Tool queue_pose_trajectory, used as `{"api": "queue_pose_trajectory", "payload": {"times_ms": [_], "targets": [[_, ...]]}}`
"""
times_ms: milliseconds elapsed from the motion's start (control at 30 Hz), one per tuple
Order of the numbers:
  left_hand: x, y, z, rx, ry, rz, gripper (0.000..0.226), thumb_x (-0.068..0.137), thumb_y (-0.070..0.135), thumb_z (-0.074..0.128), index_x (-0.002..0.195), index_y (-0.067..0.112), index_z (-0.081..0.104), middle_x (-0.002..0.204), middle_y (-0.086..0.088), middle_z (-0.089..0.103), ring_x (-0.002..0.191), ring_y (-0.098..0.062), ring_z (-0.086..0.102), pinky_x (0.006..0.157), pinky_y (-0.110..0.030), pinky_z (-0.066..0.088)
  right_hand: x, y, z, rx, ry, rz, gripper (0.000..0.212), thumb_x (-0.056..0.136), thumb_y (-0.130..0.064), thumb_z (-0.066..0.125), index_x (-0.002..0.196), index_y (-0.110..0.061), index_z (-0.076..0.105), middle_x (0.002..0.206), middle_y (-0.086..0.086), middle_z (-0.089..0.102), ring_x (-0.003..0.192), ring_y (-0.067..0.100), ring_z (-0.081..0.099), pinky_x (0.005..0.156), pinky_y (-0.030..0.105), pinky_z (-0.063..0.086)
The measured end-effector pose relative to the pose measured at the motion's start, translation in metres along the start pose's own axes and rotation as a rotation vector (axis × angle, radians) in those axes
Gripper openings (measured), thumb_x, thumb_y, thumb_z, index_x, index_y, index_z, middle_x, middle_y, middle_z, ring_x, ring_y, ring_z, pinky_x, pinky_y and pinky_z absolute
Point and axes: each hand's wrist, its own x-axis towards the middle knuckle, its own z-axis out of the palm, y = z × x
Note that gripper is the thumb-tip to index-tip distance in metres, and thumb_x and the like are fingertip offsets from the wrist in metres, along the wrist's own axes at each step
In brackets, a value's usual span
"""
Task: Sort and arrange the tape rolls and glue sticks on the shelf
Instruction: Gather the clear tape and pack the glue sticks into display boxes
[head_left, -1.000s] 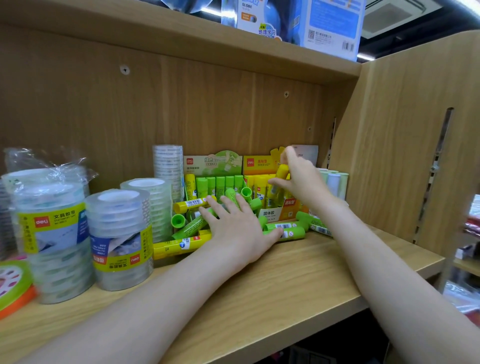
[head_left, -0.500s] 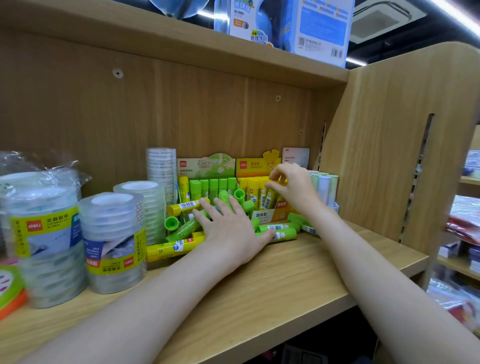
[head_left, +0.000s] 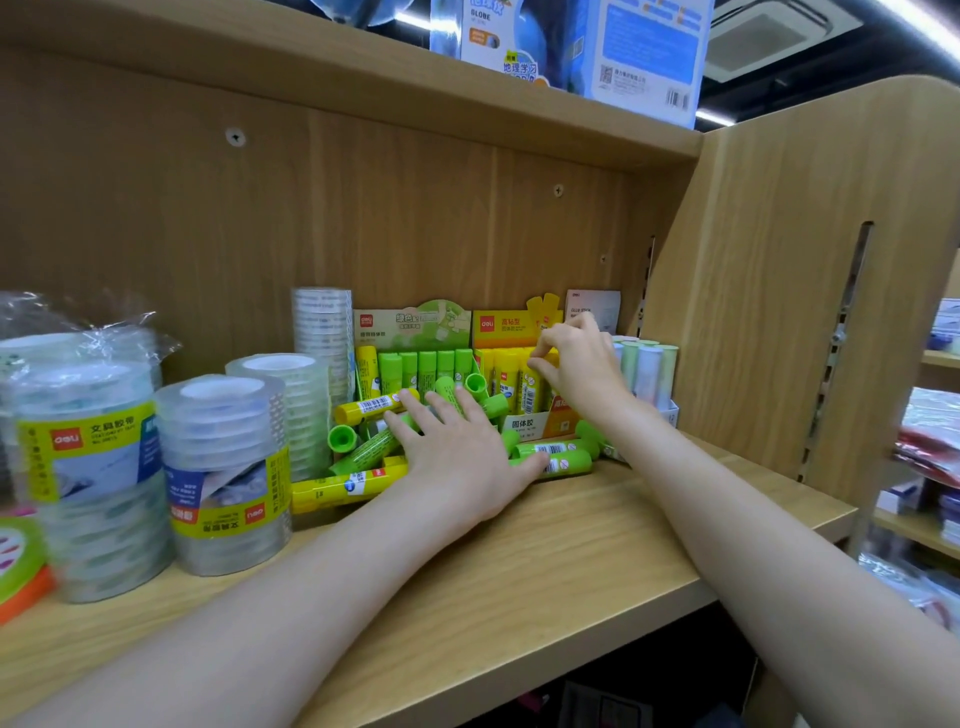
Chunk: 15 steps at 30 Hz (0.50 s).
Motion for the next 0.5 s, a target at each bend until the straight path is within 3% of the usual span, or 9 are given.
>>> {"api": "queue_pose_trajectory", "payload": {"times_ms": [100,200,300,367,433,500], "targets": [[0.0,0.0,0.0,-0.002,0.008,0.002,0.107,0.08,0.078,0.025,0.147,0.002,-0.008,0.153,-0.027,0.0,0.138,-0.051,-0.008,0.109,-0.062,0.001,-0.003,0.003,0.005,-0.068,0.027,-0.068,0.024,0.091,-0.023,0.058,0.111,-0.011,0.062,0.122,0.004,0.053,0.121,0.023,0.036,0.099,0.038,0.028],[0.001,0.0,0.001,-0.003,0.019,0.005,0.105,0.081,0.078,0.025,0.147,0.003,-0.007,0.154,-0.026,0.0,0.138,-0.051,-0.007,0.109,-0.063,0.002,-0.002,-0.001,0.004,0.194,0.061,-0.242,0.032,0.085,-0.017,0.065,0.117,-0.013,0.061,0.124,0.004,0.054,0.117,0.021,0.043,0.096,0.029,0.034],[0.002,0.0,0.002,-0.001,0.014,0.001,0.106,0.08,0.078,0.025,0.147,0.003,-0.006,0.154,-0.025,-0.001,0.138,-0.051,-0.008,0.108,-0.063,0.001,-0.002,-0.013,0.004,0.254,-0.225,-0.316,0.037,0.085,-0.015,0.067,0.121,-0.014,0.06,0.12,-0.001,0.061,0.111,0.015,0.048,0.081,0.009,0.03],[0.002,-0.001,0.002,0.011,0.011,-0.005,0.106,0.08,0.078,0.025,0.148,0.002,-0.006,0.154,-0.025,0.0,0.138,-0.051,-0.007,0.109,-0.063,0.001,-0.004,-0.015,0.01,0.239,-0.297,-0.311,0.036,0.084,-0.013,0.066,0.12,-0.013,0.061,0.117,0.0,0.063,0.106,0.012,0.052,0.074,0.002,0.032],[0.001,0.0,-0.001,0.042,0.007,-0.01,0.104,0.081,0.077,0.025,0.148,0.002,-0.003,0.154,-0.026,0.001,0.138,-0.05,-0.005,0.109,-0.062,0.001,-0.005,-0.016,0.012,0.309,-0.26,-0.268,0.03,0.086,-0.012,0.064,0.115,-0.011,0.061,0.112,0.002,0.063,0.101,0.011,0.054,0.07,0.002,0.035],[-0.003,0.002,-0.006,0.122,0.009,0.009,0.1,0.083,0.076,0.025,0.148,0.002,0.005,0.154,-0.025,0.004,0.139,-0.049,0.001,0.109,-0.063,-0.001,-0.005,-0.019,0.007,0.5,-0.223,-0.137,0.023,0.09,-0.013,0.059,0.113,-0.009,0.056,0.11,0.003,0.061,0.099,0.011,0.054,0.075,0.013,0.041]]}}
